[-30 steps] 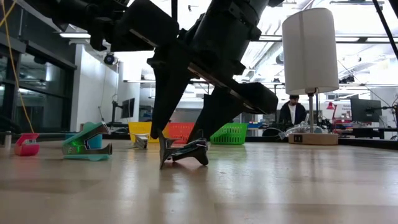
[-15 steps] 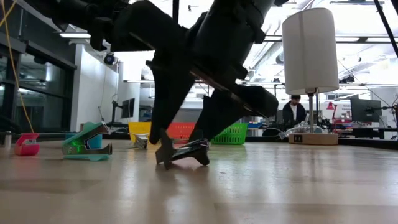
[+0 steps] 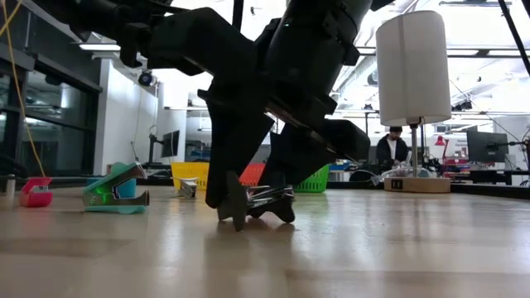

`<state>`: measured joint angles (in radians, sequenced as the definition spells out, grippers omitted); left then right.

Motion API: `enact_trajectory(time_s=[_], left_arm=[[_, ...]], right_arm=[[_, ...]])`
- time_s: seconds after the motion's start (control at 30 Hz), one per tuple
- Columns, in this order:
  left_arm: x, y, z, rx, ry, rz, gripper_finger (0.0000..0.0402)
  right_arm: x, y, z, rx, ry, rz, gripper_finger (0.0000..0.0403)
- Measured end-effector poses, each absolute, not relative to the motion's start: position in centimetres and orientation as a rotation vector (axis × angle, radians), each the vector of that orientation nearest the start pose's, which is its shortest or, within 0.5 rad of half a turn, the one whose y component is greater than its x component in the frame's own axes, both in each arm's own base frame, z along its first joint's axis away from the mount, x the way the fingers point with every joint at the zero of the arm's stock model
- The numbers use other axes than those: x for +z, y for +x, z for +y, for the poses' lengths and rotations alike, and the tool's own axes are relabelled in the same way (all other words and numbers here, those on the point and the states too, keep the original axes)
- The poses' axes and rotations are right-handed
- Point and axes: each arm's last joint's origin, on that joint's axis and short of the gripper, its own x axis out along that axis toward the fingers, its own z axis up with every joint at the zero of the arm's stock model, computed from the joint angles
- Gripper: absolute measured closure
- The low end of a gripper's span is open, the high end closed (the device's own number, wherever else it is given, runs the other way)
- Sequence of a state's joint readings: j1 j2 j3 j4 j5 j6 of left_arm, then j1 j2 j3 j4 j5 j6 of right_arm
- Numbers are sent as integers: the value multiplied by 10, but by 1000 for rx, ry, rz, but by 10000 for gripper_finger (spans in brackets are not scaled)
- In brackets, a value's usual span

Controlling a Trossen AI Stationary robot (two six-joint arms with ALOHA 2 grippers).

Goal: Pick and place Stapler, Stapler remover, tape
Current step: Put the black staple remover into the yellow basket

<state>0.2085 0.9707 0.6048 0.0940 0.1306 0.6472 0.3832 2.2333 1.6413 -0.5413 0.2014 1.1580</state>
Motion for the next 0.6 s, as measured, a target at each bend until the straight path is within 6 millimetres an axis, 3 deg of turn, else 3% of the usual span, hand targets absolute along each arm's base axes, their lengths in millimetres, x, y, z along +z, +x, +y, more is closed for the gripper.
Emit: enact_trajectory(time_s=[0.17,0.4,0.6], left_arm=[[264,210,41,-12,597,284,89],[263,210,41,-15,594,295,89],[261,209,41,-22,591,314,89]], right_arm=[[141,429,163,-468,708,1015,232],[176,417,160,-527,652,940,241],[183,398,193,-551,623,880,241]])
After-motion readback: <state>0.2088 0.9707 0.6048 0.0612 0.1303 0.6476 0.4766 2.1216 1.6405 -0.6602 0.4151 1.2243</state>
